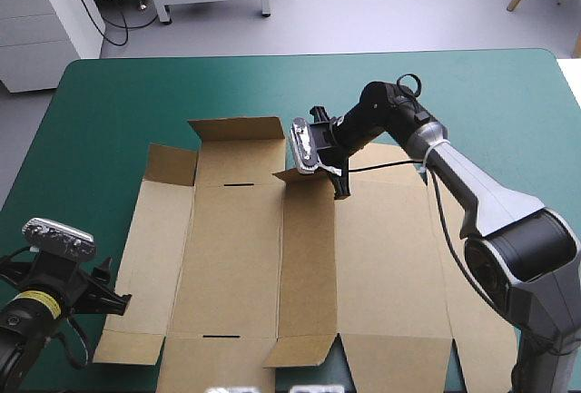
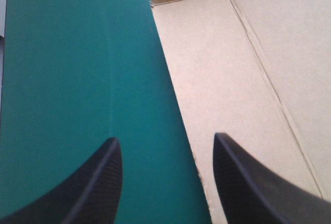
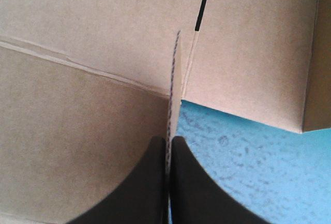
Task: Fold the box
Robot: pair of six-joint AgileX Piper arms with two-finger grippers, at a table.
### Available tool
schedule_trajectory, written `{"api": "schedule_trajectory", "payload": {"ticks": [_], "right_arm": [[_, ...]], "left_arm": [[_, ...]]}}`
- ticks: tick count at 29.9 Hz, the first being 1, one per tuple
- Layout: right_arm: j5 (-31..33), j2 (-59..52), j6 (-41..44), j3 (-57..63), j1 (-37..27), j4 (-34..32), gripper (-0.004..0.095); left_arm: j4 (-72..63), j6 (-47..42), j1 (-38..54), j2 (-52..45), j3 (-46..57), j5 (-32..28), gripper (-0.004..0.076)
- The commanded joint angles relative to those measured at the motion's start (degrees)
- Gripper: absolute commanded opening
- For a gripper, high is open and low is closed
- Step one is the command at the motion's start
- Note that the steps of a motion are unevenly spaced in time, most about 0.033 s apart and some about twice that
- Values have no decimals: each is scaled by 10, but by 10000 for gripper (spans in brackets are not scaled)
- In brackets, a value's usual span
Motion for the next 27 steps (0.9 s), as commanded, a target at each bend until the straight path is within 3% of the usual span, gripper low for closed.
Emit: {"api": "schedule_trajectory", "payload": {"ticks": [1, 5, 9, 16, 24, 27], "right_arm": [[-3, -24, 5, -18, -1, 11, -14], [-25, -25, 39, -18, -1, 14, -13], [-5, -25, 48, -18, -1, 12, 2], [1, -25, 84, -18, -1, -9, 115], [-8, -26, 139, -18, -1, -11, 396], [-11, -33, 196, -36, -2, -17, 494]], "left_arm": [[22, -6, -2, 3, -21, -22, 377], [22, -15, -2, 3, -21, -13, 377], [22, -31, -2, 3, -21, -4, 377], [33, -93, -2, 3, -21, 36, 386], [27, -107, -2, 3, -21, 56, 442], [27, -121, -2, 3, -25, 57, 480]]}}
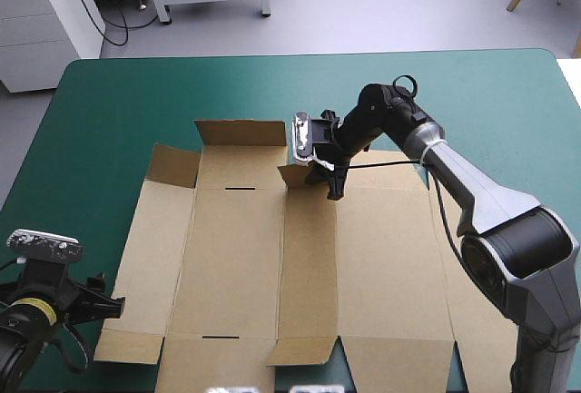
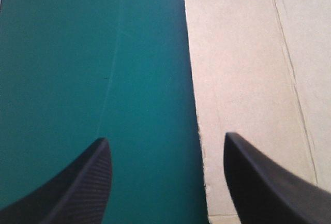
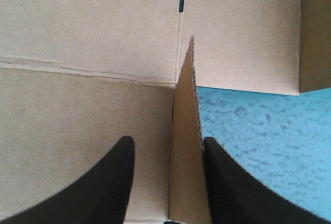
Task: Fold the box
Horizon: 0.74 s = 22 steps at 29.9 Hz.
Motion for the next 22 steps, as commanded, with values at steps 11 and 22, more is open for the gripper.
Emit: {"api": "schedule_trajectory", "payload": {"ticks": [11, 22], "right_arm": [[57, -92, 359, -150, -20, -70, 530], [82, -162, 585, -133, -134, -81, 530]], "left_arm": [[-57, 0, -2, 72, -130, -27, 493], [-341, 197, -1, 276, -237, 9, 493]]}}
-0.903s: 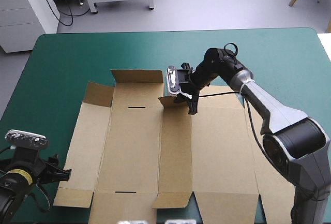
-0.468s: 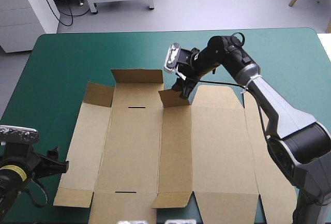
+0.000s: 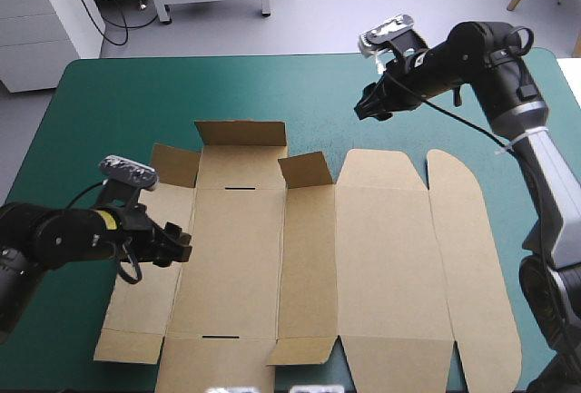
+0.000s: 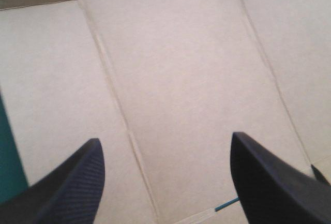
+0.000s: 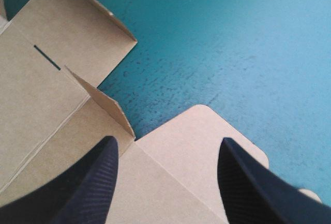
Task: Fold the box
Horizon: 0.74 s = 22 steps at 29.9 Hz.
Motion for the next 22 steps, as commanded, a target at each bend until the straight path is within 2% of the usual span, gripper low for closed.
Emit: {"api": "schedule_trajectory", "payload": {"ticks": [1, 4, 11, 16, 22], "right_arm": [[-18, -39, 35, -10, -32, 9, 530], [-18, -38, 46, -10, -50, 9, 530], [-18, -25, 46, -10, -60, 8, 530], [-18, -10, 46, -10, -60, 27, 530], [-18, 6, 37, -10, -60, 28, 530]], "left_arm": [[-50, 32, 1, 29, -39, -2, 493], [-33, 32, 26, 32, -40, 27, 493], [13, 56, 208, 29, -36, 93, 493], [-27, 71, 296, 22, 17, 109, 494], [-27, 90, 405, -9, 123, 85, 493]]}}
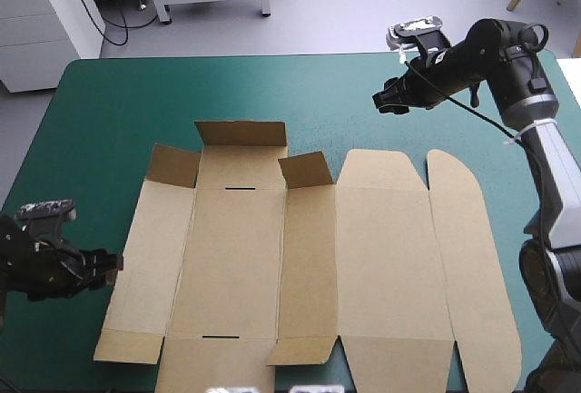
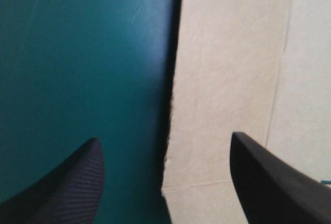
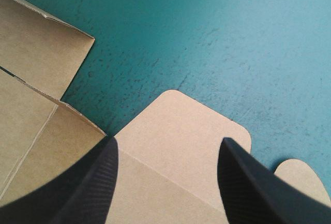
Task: Fold the box
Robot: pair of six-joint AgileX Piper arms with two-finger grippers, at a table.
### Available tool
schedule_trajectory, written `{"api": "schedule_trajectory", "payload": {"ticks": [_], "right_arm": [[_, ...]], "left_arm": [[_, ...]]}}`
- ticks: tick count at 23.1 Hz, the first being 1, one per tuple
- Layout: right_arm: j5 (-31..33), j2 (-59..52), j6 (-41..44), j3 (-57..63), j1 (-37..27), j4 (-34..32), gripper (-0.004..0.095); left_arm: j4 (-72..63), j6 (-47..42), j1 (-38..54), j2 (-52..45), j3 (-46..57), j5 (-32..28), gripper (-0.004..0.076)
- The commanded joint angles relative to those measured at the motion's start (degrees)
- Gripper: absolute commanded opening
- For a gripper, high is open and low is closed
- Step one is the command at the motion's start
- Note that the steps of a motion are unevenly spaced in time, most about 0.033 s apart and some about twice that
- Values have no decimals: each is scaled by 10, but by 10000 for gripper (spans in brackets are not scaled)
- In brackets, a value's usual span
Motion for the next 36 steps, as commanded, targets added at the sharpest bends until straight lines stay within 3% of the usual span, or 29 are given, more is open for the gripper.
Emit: {"api": "schedule_trajectory", "payload": {"ticks": [1, 4, 8, 16, 21, 28, 33, 36], "right_arm": [[-18, -21, -11, -14, -4, 18, 530], [-22, -19, -19, -14, -4, 31, 530], [-31, -19, -19, -14, -4, 35, 530], [-19, -19, -26, -14, -4, 46, 530], [-19, -19, -30, -14, -4, 46, 530], [-19, -19, -30, -14, -4, 46, 530], [-19, -19, -30, -14, -4, 46, 521], [-19, -19, -30, -14, -4, 46, 522]], "left_arm": [[-22, 21, 65, -26, 37, 8, 493], [-106, 77, 100, -29, 74, -19, 493], [-109, 84, 100, 1, 76, -20, 493], [-146, 103, 100, 142, 76, -47, 493], [-284, 203, 85, 163, 89, 19, 493], [-303, 210, 22, 163, 90, 40, 493], [-308, 210, -6, 163, 88, 39, 401], [-308, 210, -6, 163, 88, 39, 299]]}}
